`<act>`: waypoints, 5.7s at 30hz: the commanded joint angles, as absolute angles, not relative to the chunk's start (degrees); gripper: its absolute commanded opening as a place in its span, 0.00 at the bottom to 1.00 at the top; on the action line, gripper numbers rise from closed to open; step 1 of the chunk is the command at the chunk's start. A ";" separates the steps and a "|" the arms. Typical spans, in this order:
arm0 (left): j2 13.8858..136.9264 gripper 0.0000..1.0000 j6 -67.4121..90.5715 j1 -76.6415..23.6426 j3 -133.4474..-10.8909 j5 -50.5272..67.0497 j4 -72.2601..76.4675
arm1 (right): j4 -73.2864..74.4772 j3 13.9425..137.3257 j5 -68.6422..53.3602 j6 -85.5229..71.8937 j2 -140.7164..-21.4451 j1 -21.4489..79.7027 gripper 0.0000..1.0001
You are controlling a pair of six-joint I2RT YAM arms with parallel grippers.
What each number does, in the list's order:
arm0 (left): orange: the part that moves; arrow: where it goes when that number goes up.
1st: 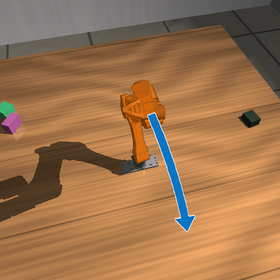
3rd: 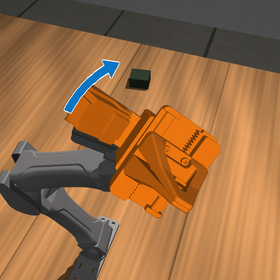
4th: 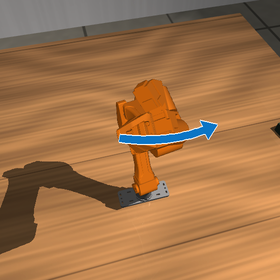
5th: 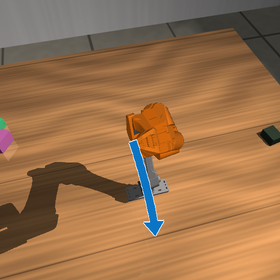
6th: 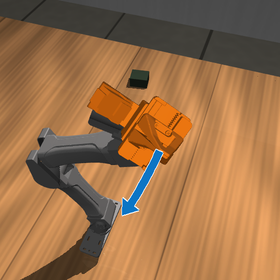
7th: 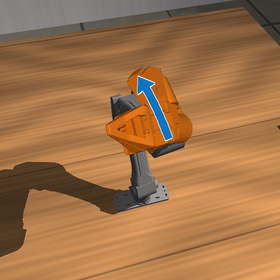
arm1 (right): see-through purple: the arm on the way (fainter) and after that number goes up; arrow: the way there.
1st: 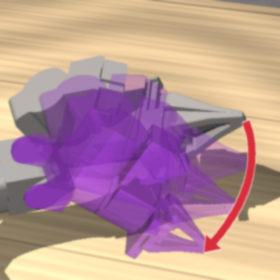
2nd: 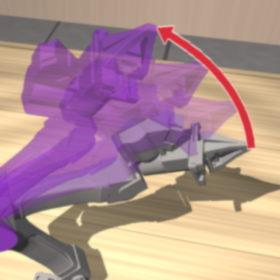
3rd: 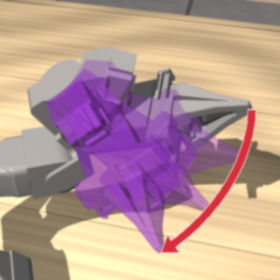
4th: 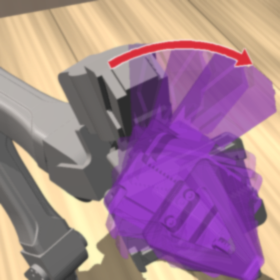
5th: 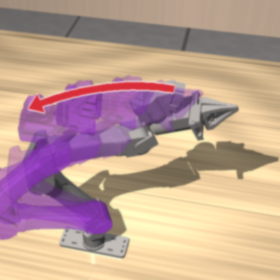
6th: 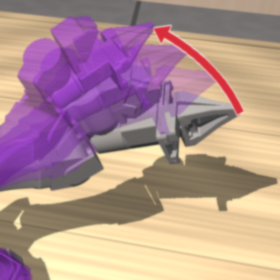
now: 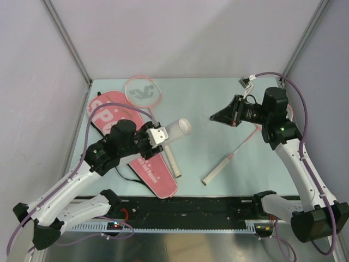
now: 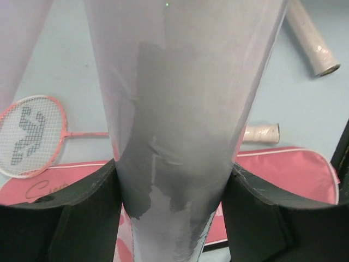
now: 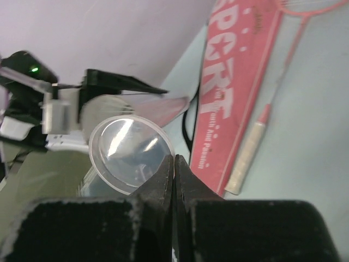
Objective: Pack up the badminton gear
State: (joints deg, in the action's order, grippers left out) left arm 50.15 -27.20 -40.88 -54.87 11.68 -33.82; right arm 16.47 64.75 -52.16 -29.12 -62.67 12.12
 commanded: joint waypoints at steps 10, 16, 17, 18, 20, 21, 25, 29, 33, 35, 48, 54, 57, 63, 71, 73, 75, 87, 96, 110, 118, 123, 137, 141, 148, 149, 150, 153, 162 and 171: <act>52.14 0.52 -35.97 -47.32 -57.33 0.34 -33.90 | 16.72 67.03 -51.24 -31.36 -63.38 23.04 0.00; 52.55 0.51 -37.08 -48.02 -57.31 -2.01 -33.86 | 21.94 66.98 -47.79 -28.37 -64.22 25.17 0.00; 52.64 0.51 -37.17 -48.09 -57.31 -2.06 -33.89 | 22.48 66.98 -47.14 -28.03 -64.32 25.50 0.00; 52.69 0.51 -37.26 -48.26 -57.35 -2.08 -33.86 | 22.97 66.97 -46.69 -27.72 -64.42 25.80 0.00; 52.74 0.51 -37.33 -48.36 -57.32 -1.99 -33.84 | 23.65 67.04 -45.77 -27.45 -64.55 26.25 0.00; 52.78 0.51 -37.34 -48.40 -57.40 -1.92 -33.80 | 23.78 67.01 -45.08 -27.44 -64.62 26.53 0.00; 53.06 0.51 -37.07 -48.58 -57.71 -1.32 -33.84 | 23.68 67.03 -42.33 -27.45 -65.39 27.89 0.00; 52.99 0.51 -36.73 -48.73 -58.07 -0.69 -33.83 | 22.26 66.69 -40.50 -28.48 -65.92 28.97 0.00; 52.49 0.51 -36.30 -49.00 -58.26 -0.47 -33.78 | 20.82 65.71 -37.95 -29.76 -65.23 29.51 0.00; 52.34 0.51 -36.10 -49.03 -58.25 -0.45 -33.82 | 20.21 65.29 -36.25 -30.29 -64.54 29.70 0.00; 53.22 0.51 -35.12 -49.14 -59.07 1.08 -33.76 | 11.70 59.27 -31.87 -36.40 -62.03 32.12 0.18; 53.05 0.50 -34.43 -49.14 -59.41 1.30 -33.81 | 11.56 58.08 -32.22 -36.50 -61.29 32.08 0.50; 53.46 0.50 -33.91 -49.14 -59.75 2.55 -33.70 | 10.94 57.68 -32.93 -37.10 -61.19 32.10 0.53; 54.89 0.50 -33.12 -49.15 -60.52 3.69 -33.79 | 10.42 56.94 -33.74 -37.39 -61.19 32.57 0.54; 56.41 0.49 -31.84 -49.21 -62.31 4.08 -33.71 | 9.84 55.83 -32.57 -37.53 -63.68 36.18 0.54; 56.99 0.48 -31.21 -49.19 -63.06 4.23 -33.65 | 10.30 55.81 -29.26 -37.44 -64.22 37.50 0.54; 57.89 0.47 -30.02 -49.17 -64.24 4.66 -33.48 | 10.55 55.81 -25.00 -38.21 -64.53 38.75 0.54; 60.55 0.46 -22.58 -49.20 -69.81 8.23 -31.61 | -3.01 48.39 -7.30 -54.30 -66.51 49.22 0.55; 59.17 0.46 -14.62 -49.18 -69.16 1.09 -31.41 | -3.09 48.08 -3.66 -55.09 -59.07 45.05 0.69; 64.33 0.50 3.15 -48.66 -75.99 -3.97 -27.22 | 8.47 46.98 3.42 -47.31 -41.59 34.18 0.92; 76.83 0.47 17.60 -43.91 -82.83 -2.41 -15.82 | 18.02 43.53 5.54 -43.21 -33.25 34.17 0.91; 88.95 0.49 28.61 -40.17 -91.45 -3.42 -14.04 | 22.24 41.65 7.63 -41.87 -28.98 34.09 0.92; 110.65 0.55 38.78 -33.38 -102.90 -3.58 -10.71 | 26.25 41.31 5.53 -38.91 -28.76 33.44 0.92; 118.05 0.54 42.86 -31.04 -106.43 -2.12 -9.89 | 26.96 41.31 5.64 -37.84 -29.46 33.00 0.92; 128.95 0.64 44.04 -27.83 -112.15 2.19 -8.70 | 26.12 40.60 5.76 -36.34 -30.91 31.79 0.92; 130.00 0.64 44.52 -27.49 -112.46 2.42 -8.65 | 25.72 40.47 5.30 -36.36 -31.32 31.54 0.92; 130.70 0.64 45.38 -27.15 -112.57 2.57 -8.63 | 25.51 40.41 4.67 -36.37 -31.70 31.19 0.92; 132.20 0.65 47.37 -26.76 -111.57 2.91 -8.46 | 24.85 40.32 3.30 -36.51 -32.88 30.26 0.92; 131.61 0.91 48.61 -26.62 -107.35 2.86 -7.83 | 25.40 40.21 2.86 -38.15 -33.14 28.68 0.92; 119.29 1.00 43.27 -26.66 -94.95 -4.78 -7.77 | 23.55 37.53 1.39 -41.70 -32.77 28.71 0.89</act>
State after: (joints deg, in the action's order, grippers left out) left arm 130.04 46.94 -26.50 -98.67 0.84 -9.47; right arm 25.85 37.91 2.50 -39.86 -33.04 28.75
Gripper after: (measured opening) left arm 0.994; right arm 0.900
